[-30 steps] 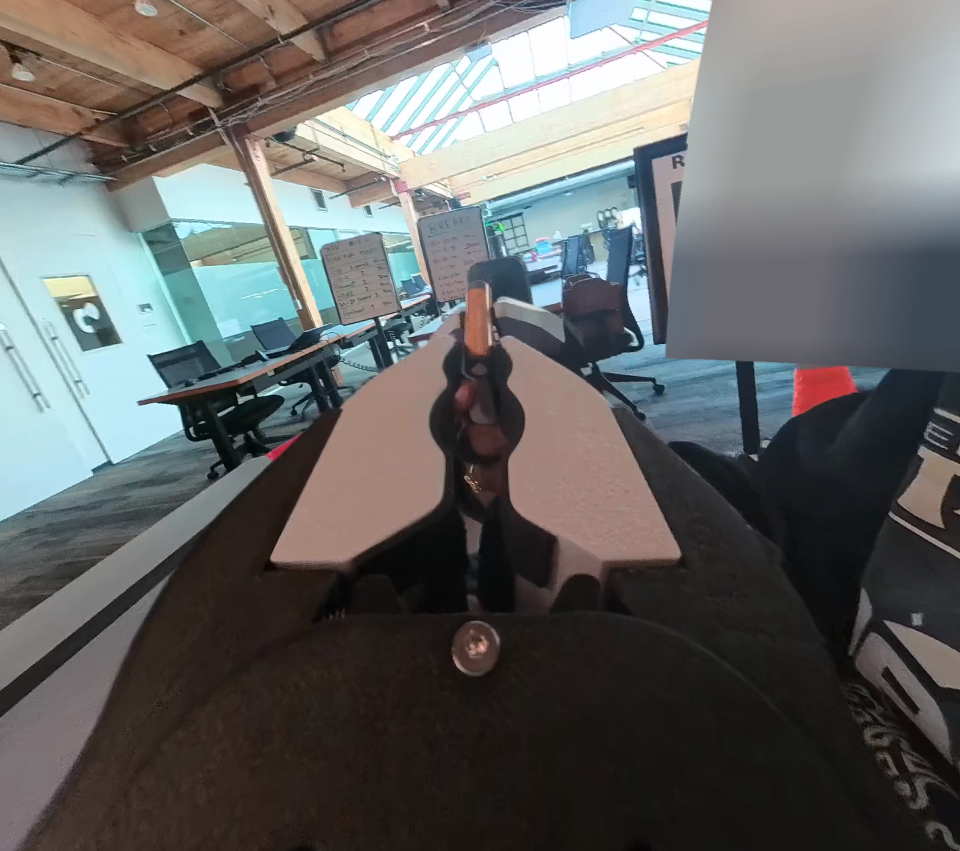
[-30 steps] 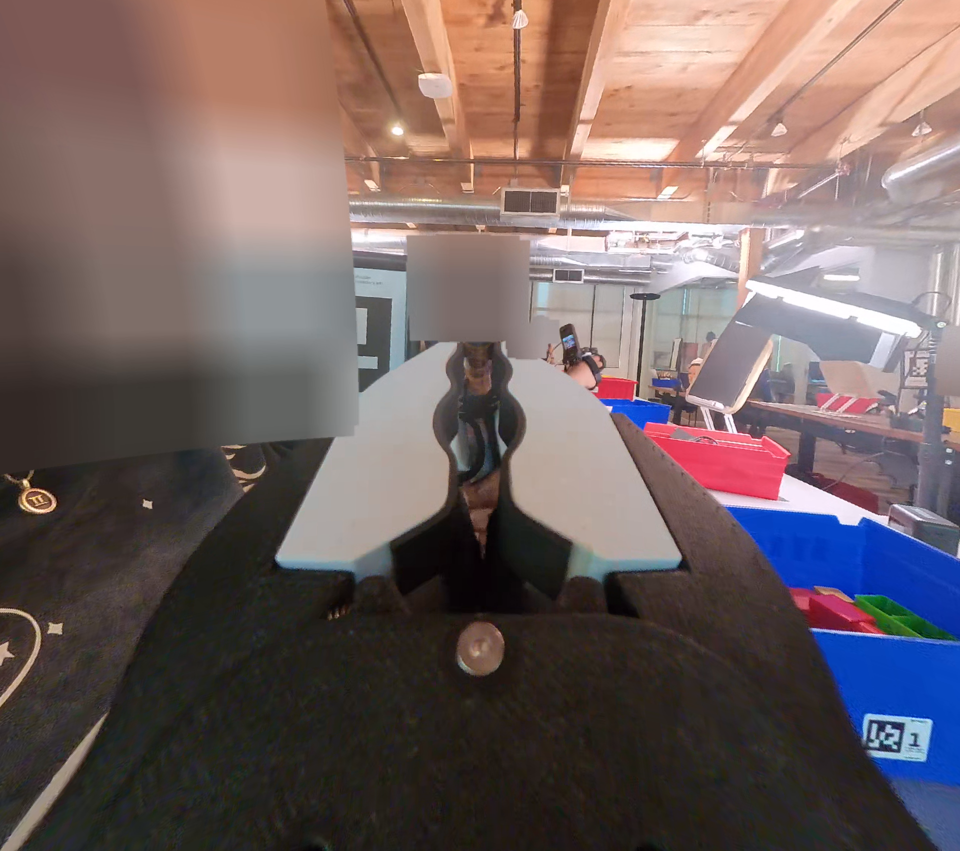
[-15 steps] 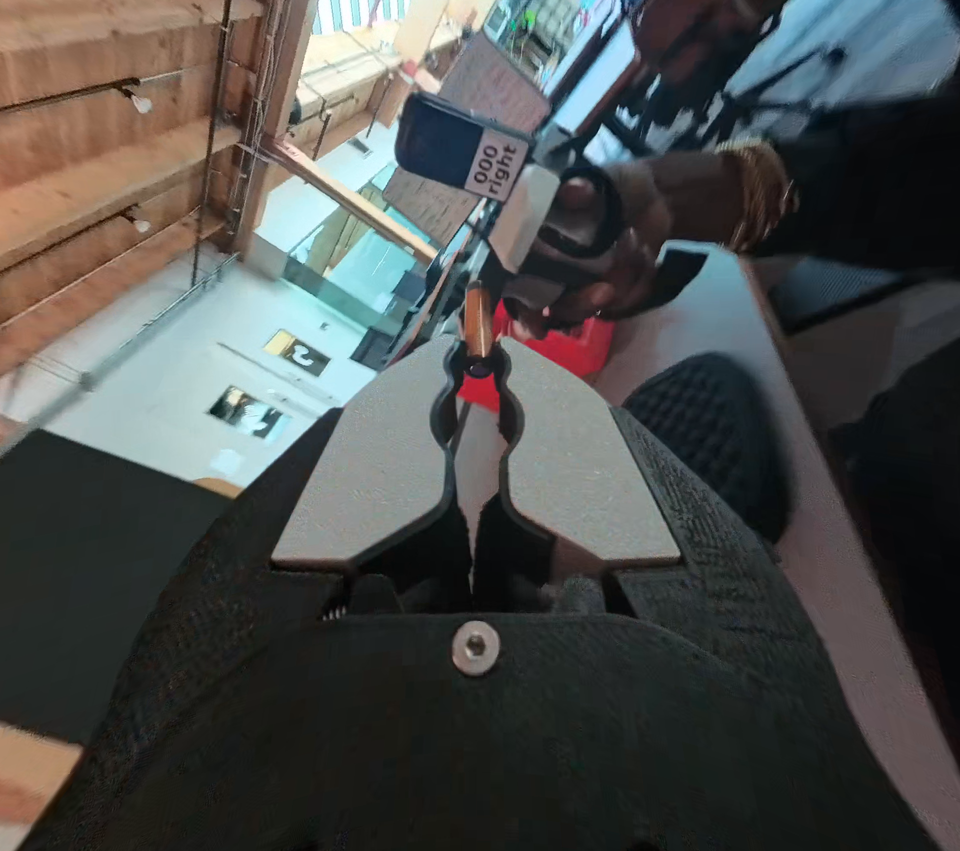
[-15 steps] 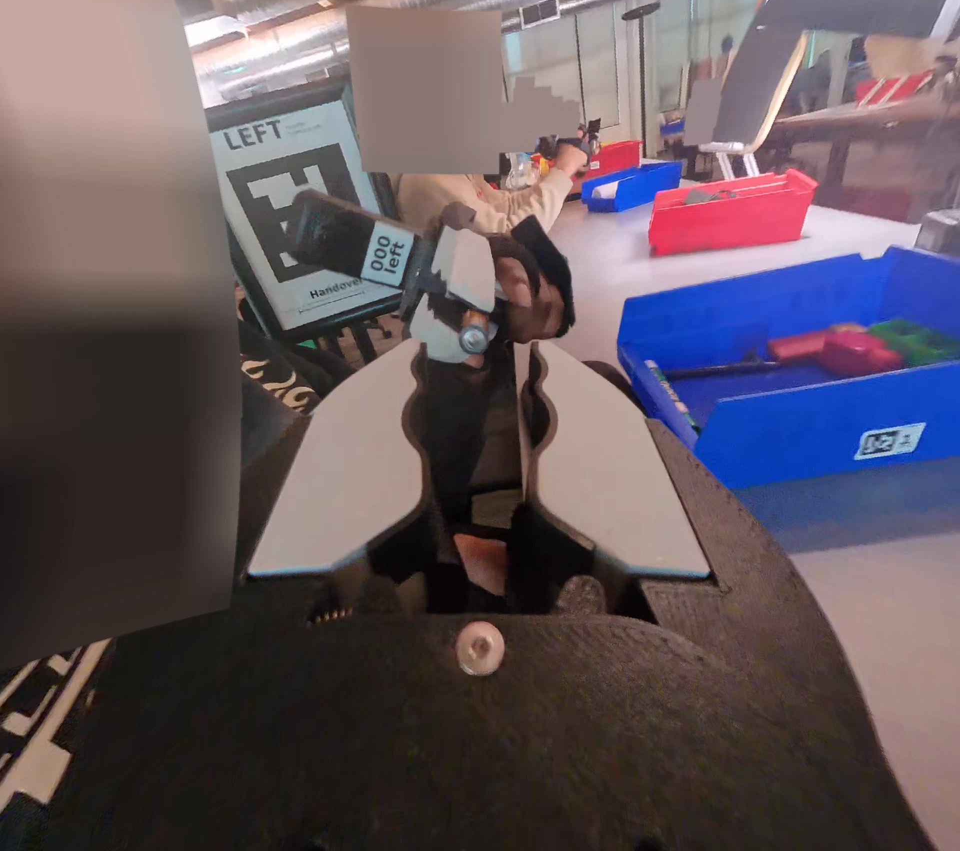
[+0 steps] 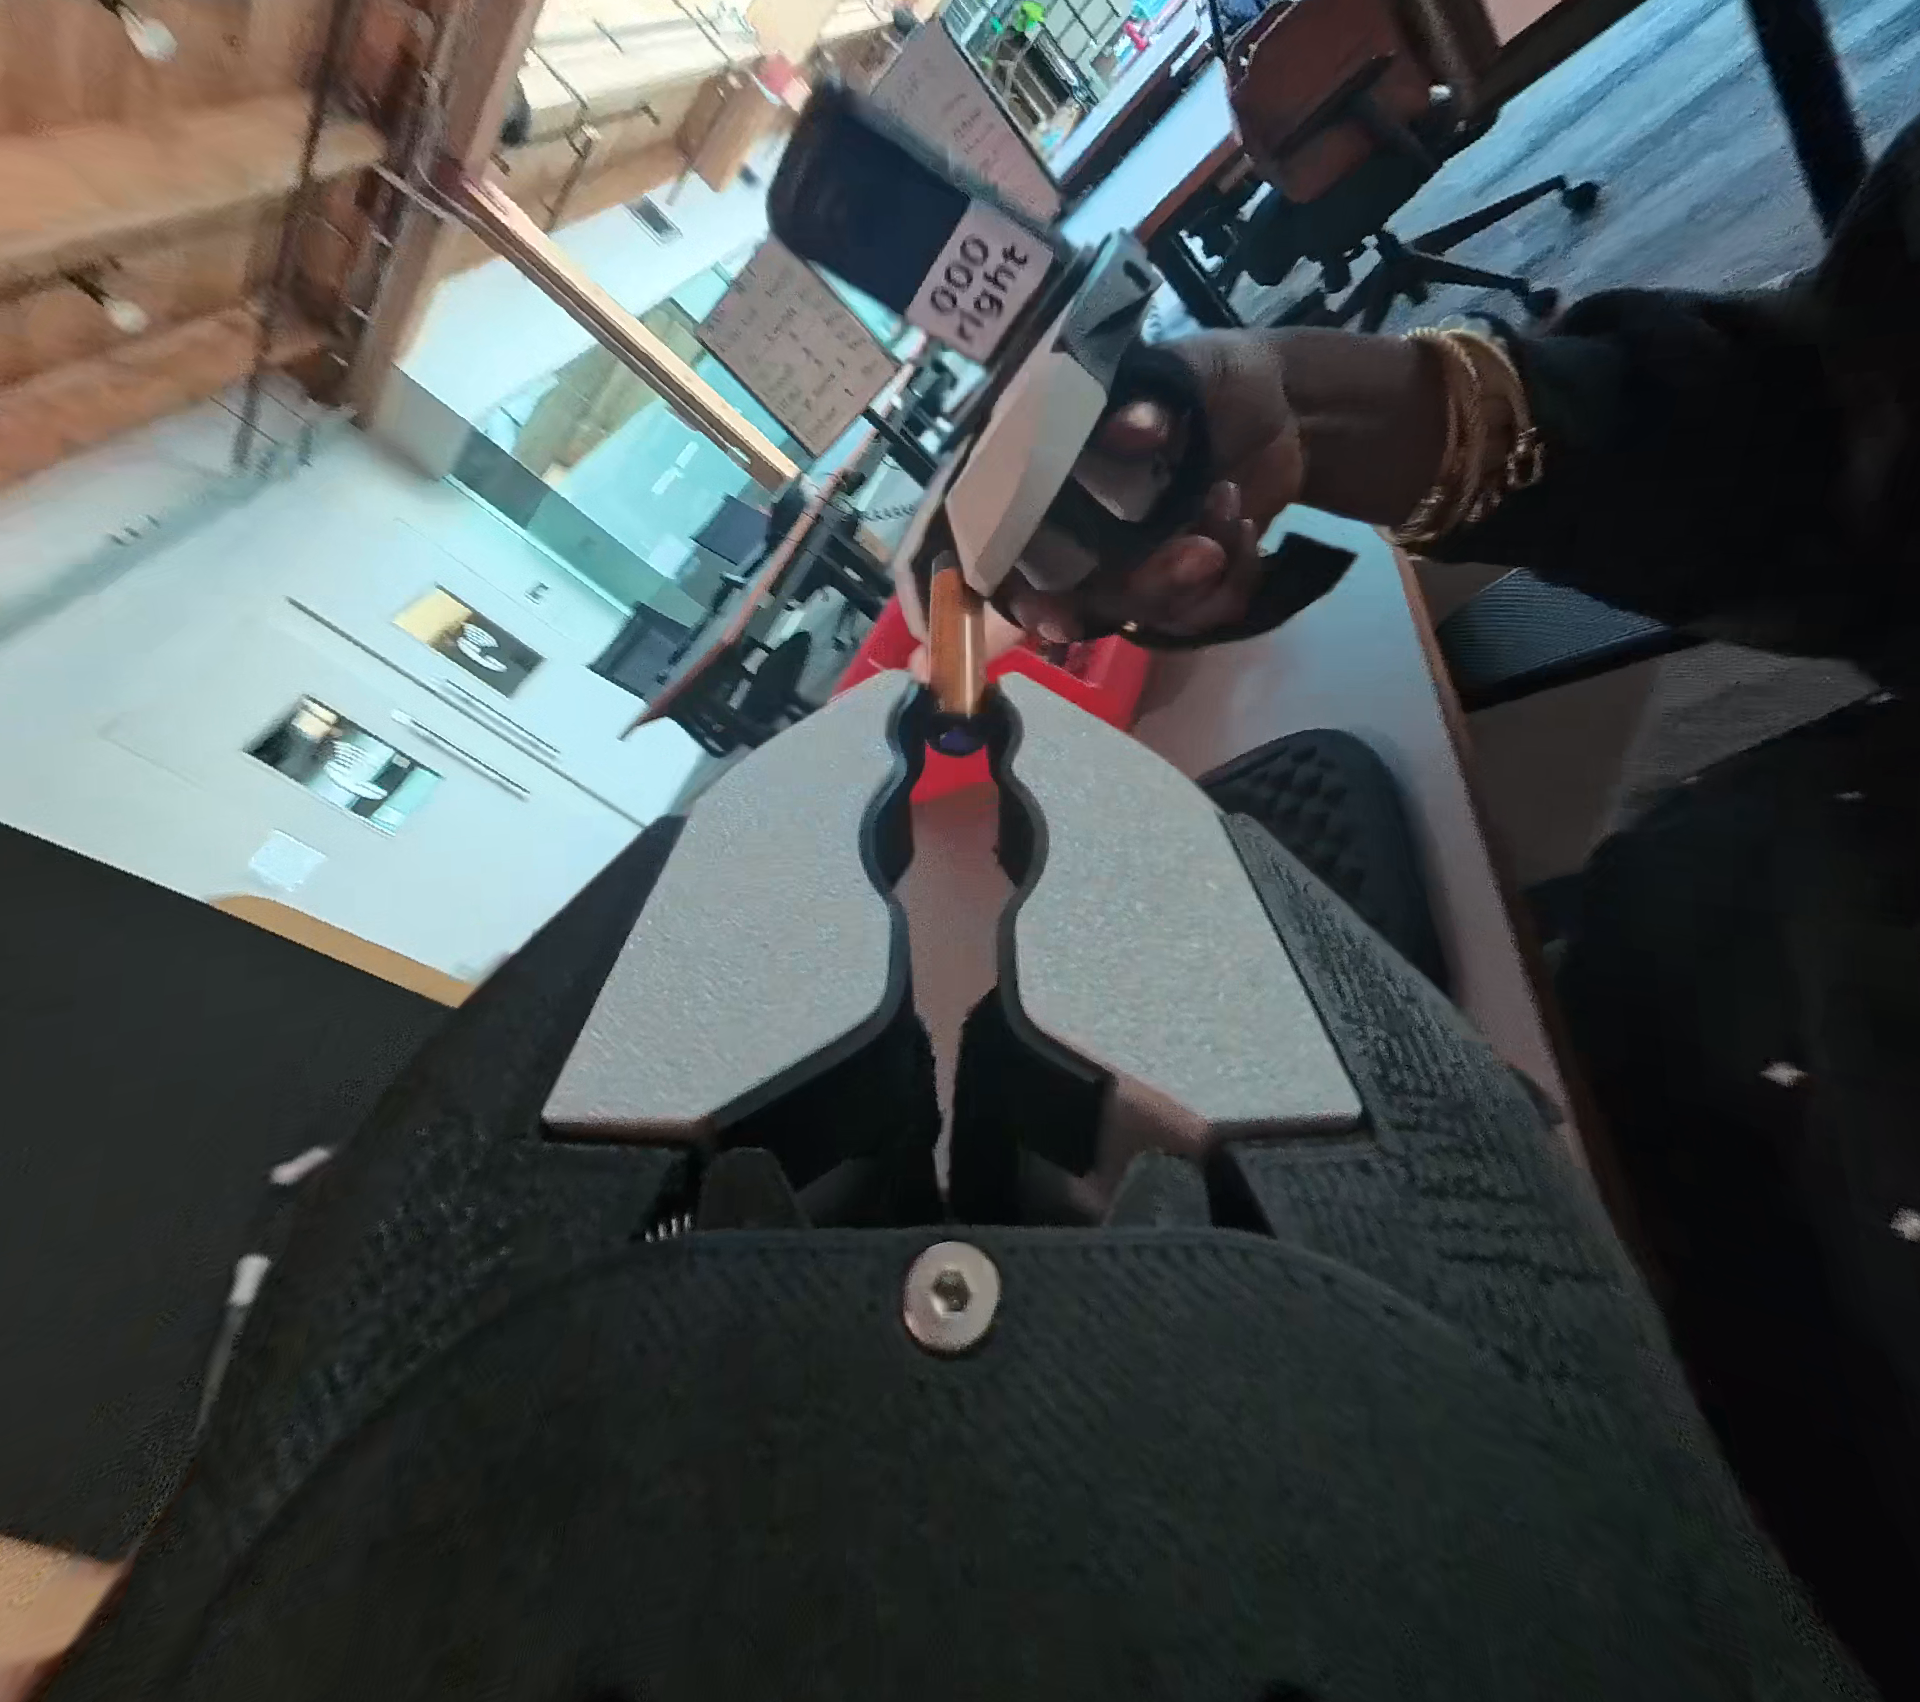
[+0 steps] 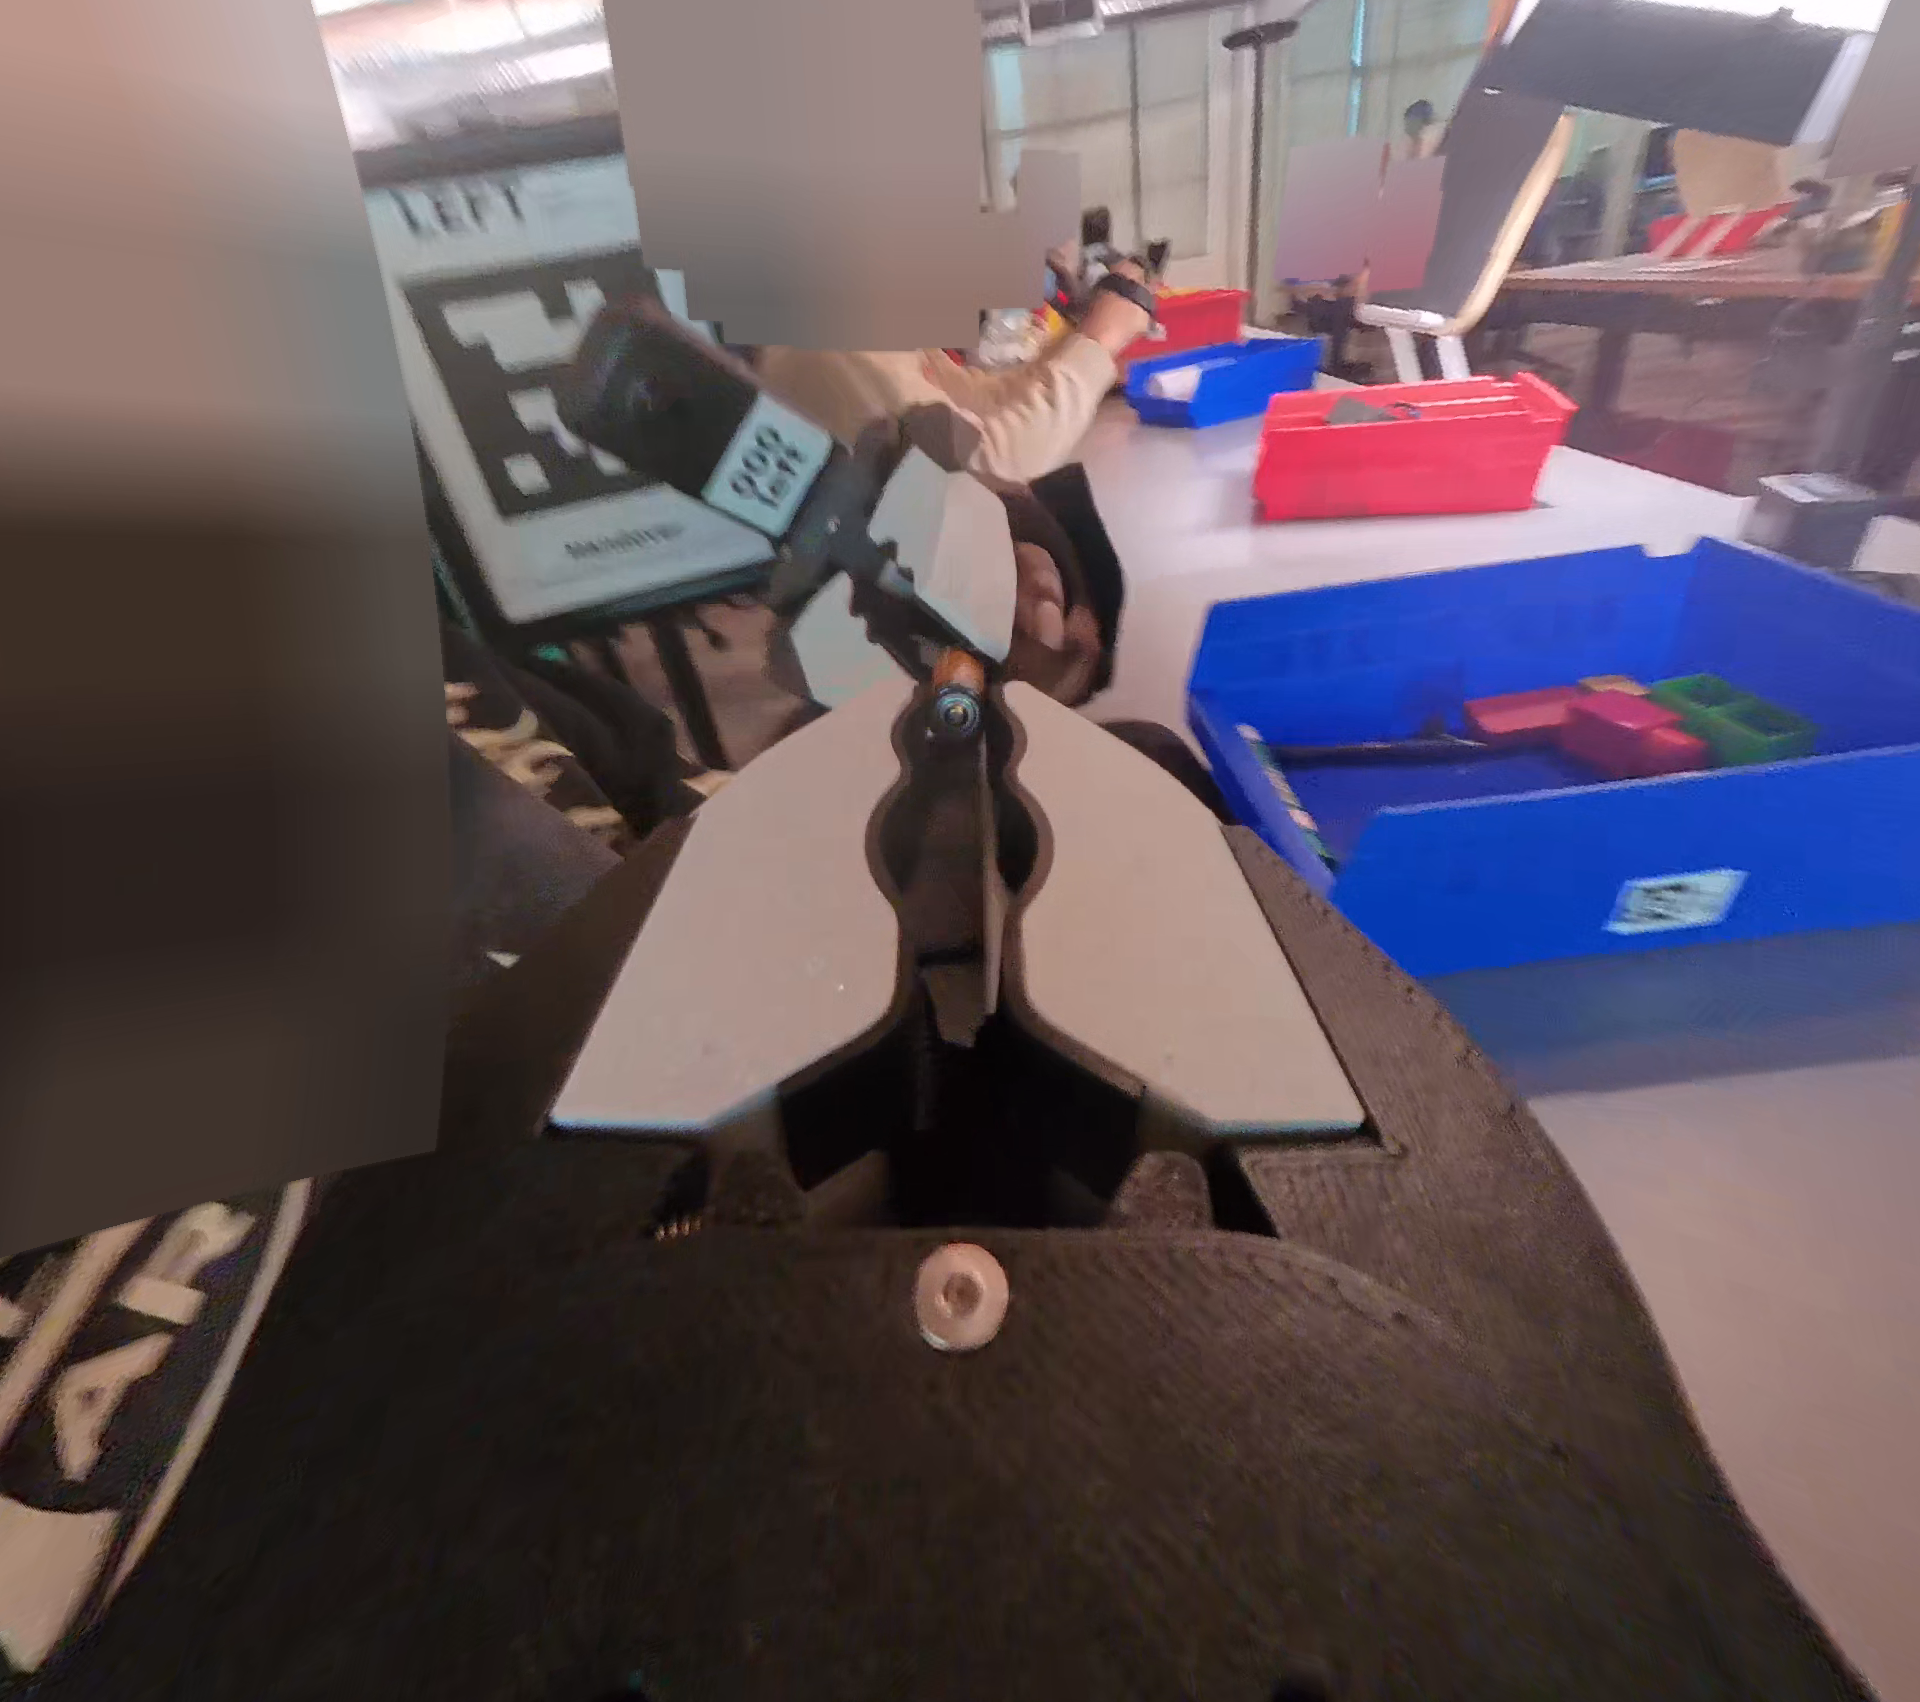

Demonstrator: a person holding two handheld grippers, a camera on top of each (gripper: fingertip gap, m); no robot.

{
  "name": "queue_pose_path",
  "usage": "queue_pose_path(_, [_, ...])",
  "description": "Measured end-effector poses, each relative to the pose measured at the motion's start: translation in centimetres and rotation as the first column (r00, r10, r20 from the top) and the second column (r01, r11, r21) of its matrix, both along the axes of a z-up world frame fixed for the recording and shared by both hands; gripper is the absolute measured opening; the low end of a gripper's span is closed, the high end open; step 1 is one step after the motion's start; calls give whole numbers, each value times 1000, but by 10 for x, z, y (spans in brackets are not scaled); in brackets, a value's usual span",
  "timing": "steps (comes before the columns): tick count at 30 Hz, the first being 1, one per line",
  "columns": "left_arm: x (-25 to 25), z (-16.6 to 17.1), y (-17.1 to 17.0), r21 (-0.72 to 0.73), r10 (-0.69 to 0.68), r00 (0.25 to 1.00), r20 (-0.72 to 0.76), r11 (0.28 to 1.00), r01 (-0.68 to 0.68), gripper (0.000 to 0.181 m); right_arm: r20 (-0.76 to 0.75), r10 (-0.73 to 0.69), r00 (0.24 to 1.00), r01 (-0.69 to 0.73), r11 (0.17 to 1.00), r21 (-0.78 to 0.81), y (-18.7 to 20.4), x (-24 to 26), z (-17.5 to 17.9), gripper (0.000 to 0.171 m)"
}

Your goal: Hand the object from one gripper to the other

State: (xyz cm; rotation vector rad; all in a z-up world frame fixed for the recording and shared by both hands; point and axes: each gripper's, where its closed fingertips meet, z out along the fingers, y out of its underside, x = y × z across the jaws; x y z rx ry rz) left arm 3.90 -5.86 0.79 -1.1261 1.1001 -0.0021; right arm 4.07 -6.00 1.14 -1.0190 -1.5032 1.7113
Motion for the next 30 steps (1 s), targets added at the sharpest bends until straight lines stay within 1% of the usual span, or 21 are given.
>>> queue_pose_path(1, [0, -2, 1, -33, 2, 1000, 8, 999, -2, 12, 13, -49, 999, 48, 996, 71, 3, -1, -4, 11])
queue_pose_path(2, [0, -3, 2, -51, 9, 1000, 9, 999, -9, 14, 22, -101, 995, 97, 985, 143, 7, -1, -8, 11])
queue_pose_path(4, [1, -6, 5, -53, 36, 999, -13, 998, -36, 16, 25, -133, 991, 124, 967, 222, 4, 2, -9, 11])
queue_pose_path(6, [4, -11, 8, -57, 54, 998, -42, 997, -56, 17, 26, -149, 988, 138, 959, 248, 1, 4, -8, 11])
queue_pose_path(8, [6, -14, 9, -60, 57, 997, -59, 996, -61, 10, 17, -163, 987, 152, 952, 266, -1, 4, -8, 10])
queue_pose_path(9, [6, -12, 10, -51, 65, 997, -51, 996, -68, 10, 7, -172, 985, 165, 950, 265, 0, 4, -6, 10])
queue_pose_path(11, [7, -2, 11, -21, 68, 997, 22, 997, -68, 10, -66, -186, 980, 196, 953, 231, 0, 3, 6, 10])
queue_pose_path(13, [6, 19, 13, 36, 74, 981, 182, 996, -82, 10, -232, -226, 946, 261, 956, 132, 2, 3, 29, 14])
queue_pose_path(15, [1, 36, 15, 89, 63, 930, 363, 991, -102, 10, -377, -300, 876, 331, 943, 19, 7, 2, 46, 18])
queue_pose_path(17, [1, 41, 15, 92, 39, 889, 457, 992, -91, 10, -413, -332, 848, 365, 931, 3, 7, -3, 45, 21])
queue_pose_path(19, [4, 40, 16, 88, 32, 881, 472, 993, -83, 10, -414, -318, 853, 360, 933, 24, 2, -8, 42, 22])
queue_pose_path(22, [10, 37, 16, 89, 20, 895, 445, 994, -67, 10, -427, -325, 844, 364, 931, 10, 2, -7, 43, 11])
queue_pose_path(25, [11, 34, 17, 83, 19, 905, 426, 995, -60, 10, -423, -311, 851, 372, 926, 68, 1, -7, 41, 10])
queue_pose_path(26, [12, 32, 16, 71, 7, 914, 406, 997, -39, 11, -417, -312, 854, 389, 915, 111, 2, -6, 39, 12])
queue_pose_path(27, [13, 29, 14, 52, -18, 925, 381, 999, -2, 16, -421, -322, 848, 421, 891, 167, 4, -6, 38, 12])
queue_pose_path(28, [14, 26, 12, 25, -41, 931, 361, 999, 35, 21, -433, -343, 833, 472, 850, 235, 6, -4, 38, 10])
queue_pose_path(29, [14, 25, 9, 1, -64, 933, 353, 998, 68, 25, -449, -377, 810, 538, 782, 315, 10, -4, 36, 11])
queue_pose_path(30, [13, 26, 6, -11, -90, 929, 358, 995, 100, 25, -466, -417, 780, 608, 681, 408, 16, -4, 33, 10])
